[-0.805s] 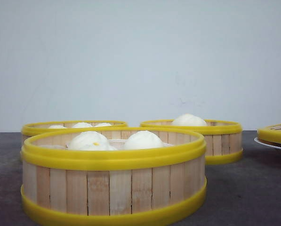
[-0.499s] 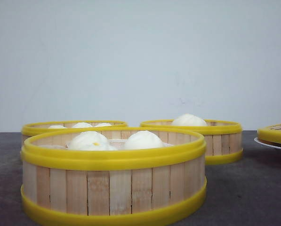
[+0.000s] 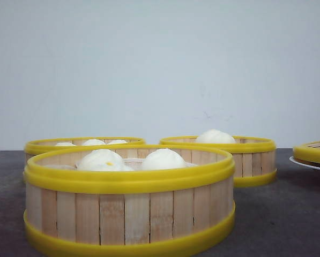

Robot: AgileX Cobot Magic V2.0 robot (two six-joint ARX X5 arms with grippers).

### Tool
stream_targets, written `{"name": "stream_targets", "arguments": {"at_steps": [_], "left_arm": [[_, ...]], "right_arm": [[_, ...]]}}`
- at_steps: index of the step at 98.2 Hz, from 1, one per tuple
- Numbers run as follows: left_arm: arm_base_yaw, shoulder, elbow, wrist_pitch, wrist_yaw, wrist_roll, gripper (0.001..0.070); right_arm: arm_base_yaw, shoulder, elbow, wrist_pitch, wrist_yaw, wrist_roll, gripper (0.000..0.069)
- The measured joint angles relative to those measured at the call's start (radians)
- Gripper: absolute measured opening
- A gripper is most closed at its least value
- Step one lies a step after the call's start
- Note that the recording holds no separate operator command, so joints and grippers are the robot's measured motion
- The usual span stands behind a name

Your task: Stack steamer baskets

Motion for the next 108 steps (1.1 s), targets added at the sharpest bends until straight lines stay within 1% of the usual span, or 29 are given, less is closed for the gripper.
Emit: {"name": "stream_targets", "arguments": {"at_steps": [75, 86, 91, 96, 108], "left_arm": [[0.0, 0.0, 0.0, 0.0, 0.0, 0.0, 0.0025], [0.0, 0.0, 0.0, 0.0, 0.0, -0.003, 0.0025], [0.0, 0.0, 0.0, 0.0, 0.0, -0.022, 0.0025], [0.0, 0.0, 0.0, 0.0, 0.0, -0.054, 0.0025], [0.0, 0.0, 0.0, 0.0, 0.0, -0.172, 0.0026]], "right_arm": [[0.0, 0.0, 0.0, 0.0, 0.0, 0.0, 0.0016], [0.0, 0.0, 0.0, 0.0, -0.026, 0.029, 0.0016], [0.0, 0.0, 0.0, 0.0, -0.041, 0.064, 0.0016], [0.0, 0.0, 0.0, 0.0, -0.063, 0.109, 0.0016], [0.0, 0.0, 0.0, -0.004, -0.105, 0.24, 0.0016]]}}
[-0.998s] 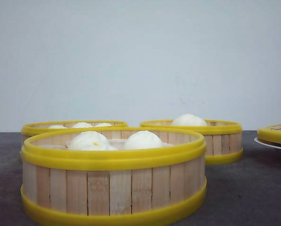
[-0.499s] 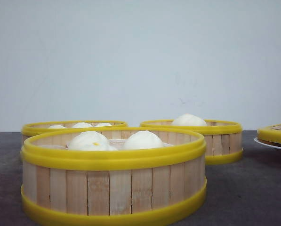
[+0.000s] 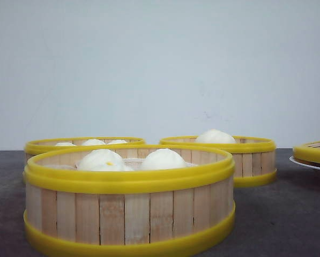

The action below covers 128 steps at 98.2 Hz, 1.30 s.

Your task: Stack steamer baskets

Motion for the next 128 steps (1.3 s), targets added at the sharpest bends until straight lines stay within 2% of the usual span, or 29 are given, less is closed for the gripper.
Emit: {"name": "stream_targets", "arguments": {"at_steps": [11, 31, 45, 52, 61, 68, 79, 91, 109, 114, 117, 120, 128], "left_arm": [[0.0, 0.0, 0.0, 0.0, 0.0, -0.108, 0.0026], [0.0, 0.0, 0.001, 0.033, 0.0, -0.24, 0.0024], [0.0, 0.024, 0.047, 0.01, 0.0, -0.288, 0.0024], [0.0, 0.061, 0.122, 0.006, -0.004, -0.294, 0.0024], [0.0, 0.129, 0.246, 0.008, -0.008, -0.288, 0.0024], [0.0, 0.211, 0.347, 0.008, -0.013, -0.269, 0.0024], [0.0, 0.363, 0.497, -0.026, -0.015, -0.229, 0.0024], [0.0, 0.525, 0.643, -0.096, 0.015, -0.182, 0.0024], [0.0, 0.661, 0.719, -0.116, 0.072, -0.15, 0.0025], [-0.001, 0.68, 0.719, -0.123, 0.08, -0.145, 0.0044], [-0.001, 0.69, 0.719, -0.125, 0.081, -0.143, 0.0078], [-0.001, 0.7, 0.719, -0.126, 0.082, -0.141, 0.0132], [-0.001, 0.726, 0.719, -0.127, 0.089, -0.13, 0.031]], "right_arm": [[0.0, 0.0, 0.0, -0.011, 0.0, 0.084, 0.0016], [0.0, 0.0, 0.0, 0.004, 0.002, 0.227, 0.0013], [0.0, 0.002, 0.012, -0.002, 0.034, 0.354, 0.001], [0.0, 0.022, 0.06, -0.008, 0.052, 0.413, 0.001], [0.0, 0.08, 0.162, -0.003, 0.058, 0.425, 0.0009], [0.0, 0.154, 0.254, 0.003, 0.057, 0.402, 0.0009], [0.0, 0.311, 0.41, -0.036, 0.045, 0.312, 0.0009], [0.002, 0.481, 0.592, -0.14, 0.008, 0.182, 0.0009], [0.039, 0.668, 0.79, -0.256, -0.034, 0.005, 0.0009], [0.053, 0.701, 0.813, -0.266, -0.041, -0.025, 0.0018], [0.061, 0.716, 0.819, -0.267, -0.044, -0.038, 0.0048], [0.068, 0.73, 0.822, -0.269, -0.045, -0.048, 0.0107], [0.086, 0.759, 0.826, -0.277, -0.048, -0.061, 0.0351]]}}
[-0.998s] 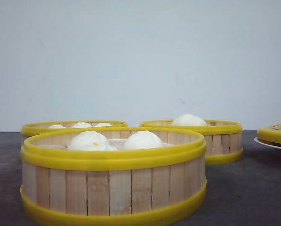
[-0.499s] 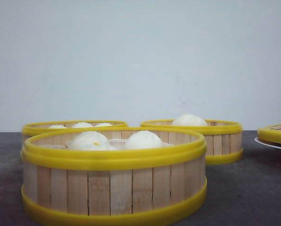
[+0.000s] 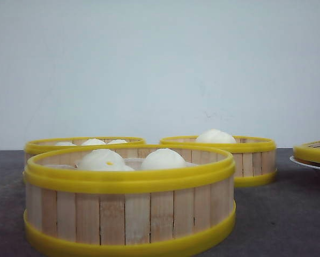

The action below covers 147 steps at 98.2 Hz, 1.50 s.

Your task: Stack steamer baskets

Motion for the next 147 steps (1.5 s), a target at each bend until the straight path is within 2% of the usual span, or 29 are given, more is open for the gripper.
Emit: {"name": "stream_targets", "arguments": {"at_steps": [4, 8, 23, 34, 58, 73, 93, 101, 118, 139, 147], "left_arm": [[0.0, 0.016, 0.003, 0.0, 0.013, 0.005, 0.0365], [0.0, 0.034, 0.01, -0.003, 0.022, 0.006, 0.0392], [-0.006, 0.136, 0.072, -0.003, 0.043, 0.013, 0.0421], [-0.019, 0.256, 0.157, -0.037, 0.045, 0.016, 0.0422], [-0.032, 0.612, 0.425, -0.229, 0.045, 0.053, 0.0424], [-0.032, 0.81, 0.556, -0.301, 0.045, 0.076, 0.0412], [-0.032, 0.933, 0.57, -0.296, 0.045, 0.086, 0.0314], [-0.032, 0.961, 0.57, -0.288, 0.046, 0.092, 0.0306], [-0.04, 1.008, 0.57, -0.256, 0.05, 0.092, 0.0303], [-0.057, 1.046, 0.57, -0.223, 0.061, 0.093, 0.0301], [-0.059, 1.07, 0.57, -0.22, 0.061, 0.093, 0.0279]], "right_arm": [[0.007, 0.012, 0.004, -0.003, 0.0, -0.002, 0.0433], [0.013, 0.023, 0.01, -0.004, -0.001, -0.004, 0.0478], [0.029, 0.046, 0.024, 0.018, -0.001, -0.005, 0.0524], [0.042, 0.056, 0.024, 0.032, -0.002, -0.006, 0.0527], [0.076, 0.06, 0.024, 0.032, -0.003, -0.015, 0.0527], [0.09, 0.06, 0.024, 0.032, -0.003, -0.02, 0.0527], [0.105, 0.06, 0.024, 0.032, -0.002, -0.021, 0.0527], [0.111, 0.06, 0.024, 0.032, -0.003, -0.021, 0.0523], [0.112, 0.06, 0.024, 0.033, -0.003, -0.024, 0.0469], [0.112, 0.06, 0.024, 0.032, -0.003, -0.027, 0.0462], [0.112, 0.06, 0.024, 0.031, -0.003, -0.027, 0.0462]]}}
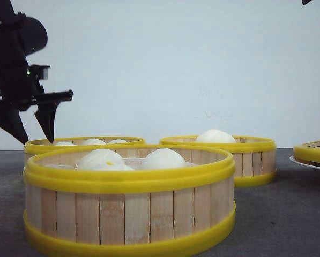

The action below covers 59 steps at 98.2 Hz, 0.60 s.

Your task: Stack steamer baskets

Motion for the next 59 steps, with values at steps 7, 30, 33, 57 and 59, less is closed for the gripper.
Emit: {"name": "stream_targets", "arguments": {"at_steps": [7, 30, 33, 57, 59], "left_arm": [[0.0, 0.015, 0.0, 0.003, 0.0, 0.0, 0.0254], [0.0, 0.032, 0.0, 0.013, 0.0, -0.001, 0.0145], [0.0, 0.037, 0.0, 0.013, 0.0, -0.001, 0.0128], [0.042, -0.102, 0.066, -0.065, 0.076, 0.005, 0.003], [0.044, -0.121, 0.071, -0.073, 0.085, 0.009, 0.003]], "right_arm": [[0.0, 0.0, 0.0, -0.001, 0.0, -0.001, 0.0462], [0.0, 0.0, 0.0, -0.017, 0.0, -0.003, 0.0462], [0.0, 0.0, 0.0, -0.021, 0.0, -0.003, 0.0462], [0.0, 0.0, 0.0, -0.04, 0.0, -0.018, 0.0462], [0.0, 0.0, 0.0, -0.041, 0.0, -0.019, 0.0462]]}}
